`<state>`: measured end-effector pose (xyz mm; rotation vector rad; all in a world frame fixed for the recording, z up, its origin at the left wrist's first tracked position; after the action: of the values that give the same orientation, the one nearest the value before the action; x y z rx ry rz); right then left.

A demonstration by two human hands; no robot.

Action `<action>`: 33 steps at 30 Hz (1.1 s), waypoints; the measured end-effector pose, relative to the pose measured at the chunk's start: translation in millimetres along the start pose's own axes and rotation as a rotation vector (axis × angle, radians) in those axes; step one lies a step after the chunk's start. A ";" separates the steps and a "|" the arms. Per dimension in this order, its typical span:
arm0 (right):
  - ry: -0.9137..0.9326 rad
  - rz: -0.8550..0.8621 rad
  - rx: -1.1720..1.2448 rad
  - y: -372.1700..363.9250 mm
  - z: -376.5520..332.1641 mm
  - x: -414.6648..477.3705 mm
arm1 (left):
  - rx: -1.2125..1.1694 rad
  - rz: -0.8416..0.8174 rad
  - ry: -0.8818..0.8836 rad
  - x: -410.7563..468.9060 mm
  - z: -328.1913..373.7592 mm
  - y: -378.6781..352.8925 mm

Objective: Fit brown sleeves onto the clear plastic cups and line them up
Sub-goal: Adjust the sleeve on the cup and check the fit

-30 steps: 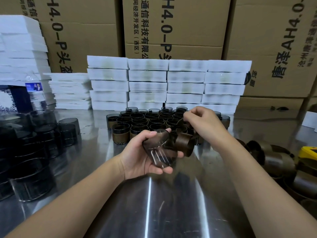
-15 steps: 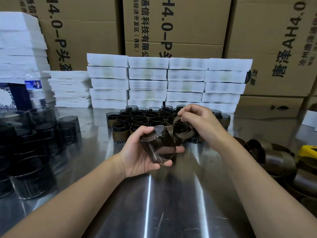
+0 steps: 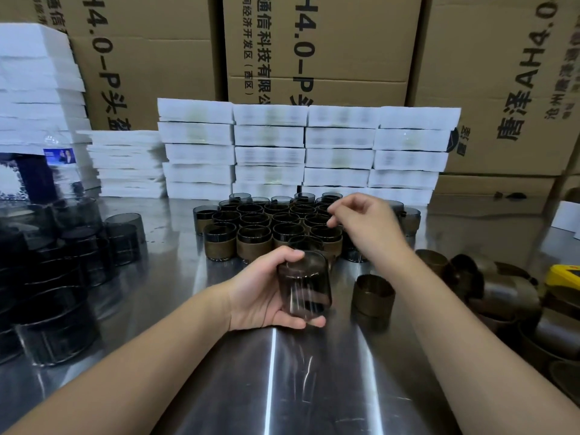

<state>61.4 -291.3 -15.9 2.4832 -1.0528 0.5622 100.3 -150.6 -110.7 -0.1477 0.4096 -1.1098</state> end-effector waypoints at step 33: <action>-0.267 -0.365 0.569 -25.6 8.3 -11.8 | -0.203 0.159 -0.221 -5.0 24.0 23.3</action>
<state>74.6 -271.9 -33.7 3.2235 -0.5363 0.4700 127.4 -137.9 -94.9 -0.4065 0.3293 -0.8831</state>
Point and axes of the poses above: each hand's wrist, its own x-axis towards the middle knuckle, its own y-axis out of the back of the hand, z = x × y, the point moved 6 cm from there along x, towards the middle knuckle, and after that the axes turned 7 degrees about z, right-handed, at the moved point
